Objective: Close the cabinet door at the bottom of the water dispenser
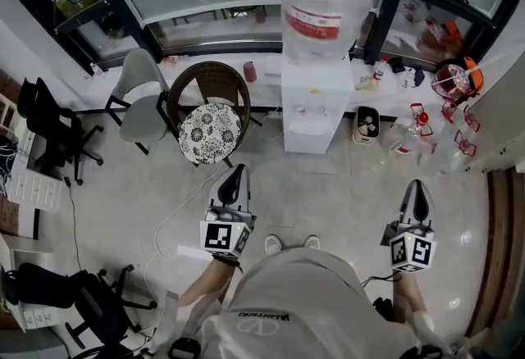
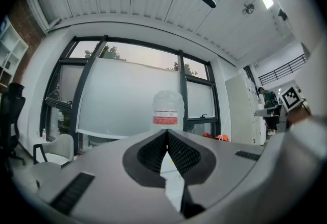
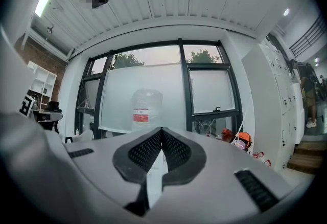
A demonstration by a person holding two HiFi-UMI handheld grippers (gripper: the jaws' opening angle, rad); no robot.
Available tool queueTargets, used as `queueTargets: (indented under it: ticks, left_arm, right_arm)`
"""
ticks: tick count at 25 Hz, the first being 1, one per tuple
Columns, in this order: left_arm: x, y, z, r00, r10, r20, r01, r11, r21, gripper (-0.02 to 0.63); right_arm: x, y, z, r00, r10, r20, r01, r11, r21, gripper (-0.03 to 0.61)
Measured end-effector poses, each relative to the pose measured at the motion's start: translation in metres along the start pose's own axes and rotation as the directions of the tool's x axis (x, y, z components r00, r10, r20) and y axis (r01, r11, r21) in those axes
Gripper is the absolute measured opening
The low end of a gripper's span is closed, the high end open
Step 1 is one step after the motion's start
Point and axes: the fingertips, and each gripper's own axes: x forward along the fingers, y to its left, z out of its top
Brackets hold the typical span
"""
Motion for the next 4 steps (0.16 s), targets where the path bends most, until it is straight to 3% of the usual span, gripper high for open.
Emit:
queueTargets:
  ticks: [4]
  left_arm:
    - [-0.0002, -0.0021, -0.0055, 1.0, -0.001, 0.0, 0.001, 1.0, -0.006, 0.008]
  right_arm:
    - [0.002, -0.0024, -0.0024, 1.0, 0.002, 0.001, -0.002, 1.0, 0.001, 0.015]
